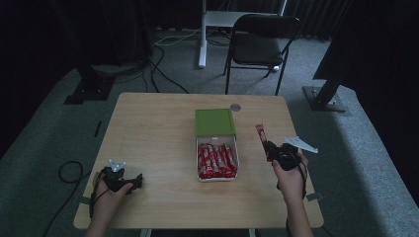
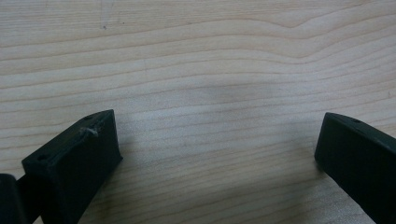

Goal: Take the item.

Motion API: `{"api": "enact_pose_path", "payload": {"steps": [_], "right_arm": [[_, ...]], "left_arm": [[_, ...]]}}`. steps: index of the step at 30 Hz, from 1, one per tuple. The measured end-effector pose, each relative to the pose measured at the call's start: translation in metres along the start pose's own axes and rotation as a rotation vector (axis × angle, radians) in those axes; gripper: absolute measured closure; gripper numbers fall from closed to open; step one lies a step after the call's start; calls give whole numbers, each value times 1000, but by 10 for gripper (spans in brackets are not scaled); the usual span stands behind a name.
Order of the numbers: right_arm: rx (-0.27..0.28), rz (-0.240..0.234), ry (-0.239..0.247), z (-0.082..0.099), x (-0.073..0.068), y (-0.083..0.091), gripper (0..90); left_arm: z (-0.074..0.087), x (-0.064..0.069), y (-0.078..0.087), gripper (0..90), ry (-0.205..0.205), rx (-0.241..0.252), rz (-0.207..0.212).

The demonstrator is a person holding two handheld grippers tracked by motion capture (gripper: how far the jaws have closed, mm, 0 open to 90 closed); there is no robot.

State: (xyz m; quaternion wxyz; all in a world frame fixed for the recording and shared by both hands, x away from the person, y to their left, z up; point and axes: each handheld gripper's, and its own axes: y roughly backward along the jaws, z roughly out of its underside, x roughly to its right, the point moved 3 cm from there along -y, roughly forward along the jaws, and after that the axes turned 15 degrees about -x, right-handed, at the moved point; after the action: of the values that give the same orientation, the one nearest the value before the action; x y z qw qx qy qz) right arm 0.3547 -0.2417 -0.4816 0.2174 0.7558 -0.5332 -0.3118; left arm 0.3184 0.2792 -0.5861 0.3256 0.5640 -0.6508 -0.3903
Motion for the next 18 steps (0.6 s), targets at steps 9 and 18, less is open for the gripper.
{"api": "enact_pose_path", "payload": {"steps": [9, 18], "right_arm": [[4, 39, -41, 15, 25, -9, 833], [-11, 91, -84, 25, 48, -14, 833]], "left_arm": [[0, 0, 0, 5, 0, 0, 0], [0, 0, 0, 5, 0, 0, 0]]}}
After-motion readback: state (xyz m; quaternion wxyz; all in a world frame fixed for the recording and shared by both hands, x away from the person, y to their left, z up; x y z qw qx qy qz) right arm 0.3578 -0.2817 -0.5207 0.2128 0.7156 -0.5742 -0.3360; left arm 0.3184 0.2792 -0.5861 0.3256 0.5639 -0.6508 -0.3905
